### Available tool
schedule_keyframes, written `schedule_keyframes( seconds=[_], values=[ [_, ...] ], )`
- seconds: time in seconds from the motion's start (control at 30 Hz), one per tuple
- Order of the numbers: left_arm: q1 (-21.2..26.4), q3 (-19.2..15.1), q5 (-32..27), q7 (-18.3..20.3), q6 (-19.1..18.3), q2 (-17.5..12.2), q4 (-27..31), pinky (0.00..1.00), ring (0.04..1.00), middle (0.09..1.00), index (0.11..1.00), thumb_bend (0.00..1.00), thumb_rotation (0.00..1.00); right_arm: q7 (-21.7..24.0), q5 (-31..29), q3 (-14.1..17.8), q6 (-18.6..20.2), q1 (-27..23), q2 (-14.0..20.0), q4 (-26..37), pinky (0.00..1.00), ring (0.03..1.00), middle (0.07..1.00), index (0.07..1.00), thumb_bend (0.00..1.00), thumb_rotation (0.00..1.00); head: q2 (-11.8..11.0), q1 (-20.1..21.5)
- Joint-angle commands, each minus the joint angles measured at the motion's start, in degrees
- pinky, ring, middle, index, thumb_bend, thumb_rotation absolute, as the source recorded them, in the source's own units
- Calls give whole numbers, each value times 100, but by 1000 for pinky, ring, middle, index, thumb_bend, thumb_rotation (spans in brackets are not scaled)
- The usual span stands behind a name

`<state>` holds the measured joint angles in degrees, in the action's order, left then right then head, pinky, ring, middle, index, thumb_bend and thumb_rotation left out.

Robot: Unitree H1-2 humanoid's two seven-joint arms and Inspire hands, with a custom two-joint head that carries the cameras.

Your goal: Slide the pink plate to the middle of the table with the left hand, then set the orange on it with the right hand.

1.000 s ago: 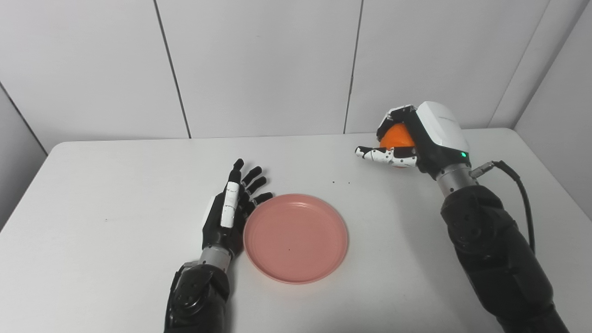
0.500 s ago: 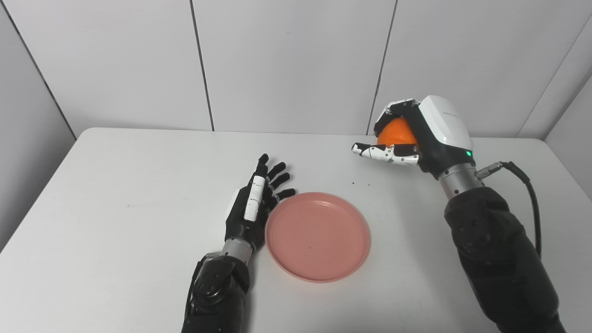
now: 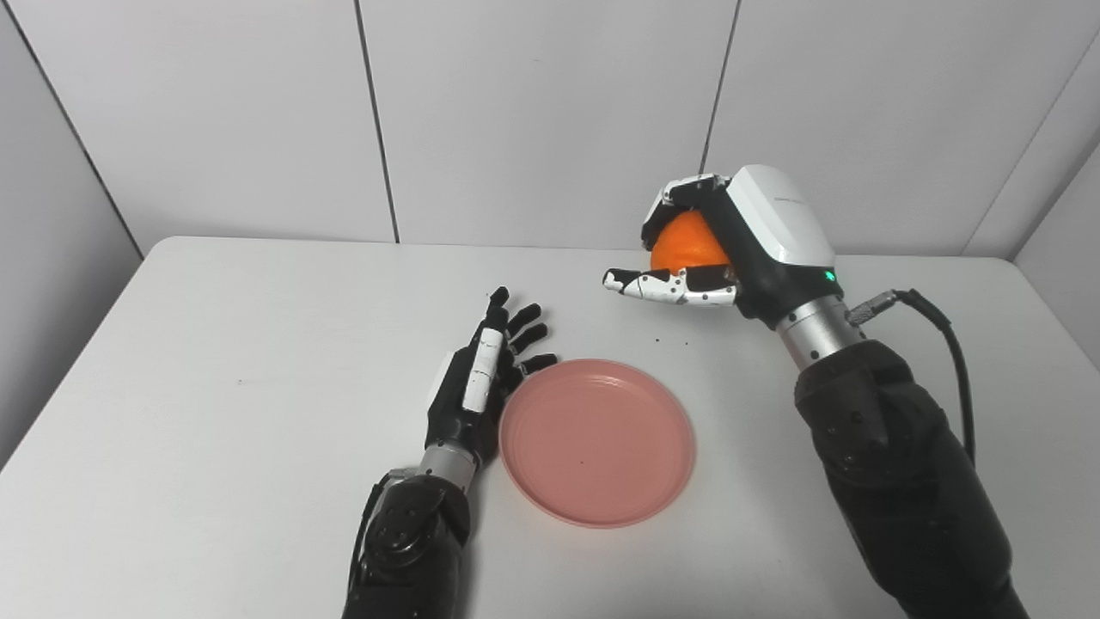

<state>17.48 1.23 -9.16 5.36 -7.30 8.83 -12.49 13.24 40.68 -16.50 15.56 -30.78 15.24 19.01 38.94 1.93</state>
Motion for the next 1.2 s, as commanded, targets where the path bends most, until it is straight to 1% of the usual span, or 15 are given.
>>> schedule_keyframes(
  seconds=[0.0,0.03,0.07,0.13,0.17,0.2,0.3,0.37,0.5,0.6,0.7,0.77,0.9,1.1,1.17],
  values=[
    [-196,-8,50,-123,-231,7,-234,706,858,881,1000,882,855,0,64,-6,-214,-174,-50,199,99,146,217,303,515,430,0,-9],
    [-203,-5,57,-121,-233,10,-220,706,857,881,1000,881,855,-34,96,-65,-285,-144,-81,146,106,154,224,315,517,427,9,5],
    [-208,-1,62,-122,-236,13,-209,713,859,881,1000,881,855,-59,120,-104,-344,-123,-101,106,133,184,260,356,510,445,9,5],
    [-212,2,75,-128,-230,15,-205,715,861,882,1000,883,852,-112,155,-184,-432,-38,-158,42,145,193,267,374,509,445,4,6],
    [-214,0,75,-128,-225,16,-208,715,861,882,1000,883,851,-124,170,-207,-454,-4,-173,33,145,191,263,361,513,441,-2,7],
    [-213,-5,67,-122,-218,16,-215,715,861,883,1000,881,848,-140,204,-240,-486,36,-183,19,142,186,255,324,517,439,-2,7],
    [-236,-5,64,-118,-232,14,-175,723,862,886,1000,881,850,-149,249,-359,-553,225,-265,-52,110,156,222,303,511,426,13,-5],
    [-249,-2,76,-135,-259,18,-144,714,854,883,1000,883,853,-198,317,-413,-652,286,-271,-115,88,133,196,259,508,423,10,-4],
    [-270,-6,77,-152,-263,29,-144,691,846,879,1000,890,852,-351,426,-521,-881,421,-299,-378,86,131,197,225,506,423,-6,13],
    [-306,8,67,-135,-277,25,-109,705,847,879,1000,884,854,-430,493,-589,-1005,530,-316,-556,90,136,202,232,506,426,-20,0],
    [-331,31,91,-148,-313,20,-67,726,853,889,1000,881,867,-550,569,-656,-1121,649,-308,-774,102,151,217,272,509,417,-22,-20],
    [-342,42,106,-163,-309,18,-60,715,847,883,1000,899,872,-578,604,-660,-1148,716,-318,-840,99,148,213,263,510,406,-27,-29],
    [-359,35,81,-163,-300,25,-65,730,849,876,1000,891,868,-682,679,-678,-1234,837,-326,-930,93,144,211,260,501,413,-60,-45],
    [-376,61,115,-186,-292,38,-56,714,845,870,1000,895,864,-703,709,-688,-1267,884,-321,-1080,98,148,216,263,513,376,-76,-53],
    [-365,78,136,-185,-282,38,-73,758,851,868,1000,884,874,-679,779,-722,-1262,867,-305,-1155,101,151,218,265,513,386,-64,-51]
  ],
)
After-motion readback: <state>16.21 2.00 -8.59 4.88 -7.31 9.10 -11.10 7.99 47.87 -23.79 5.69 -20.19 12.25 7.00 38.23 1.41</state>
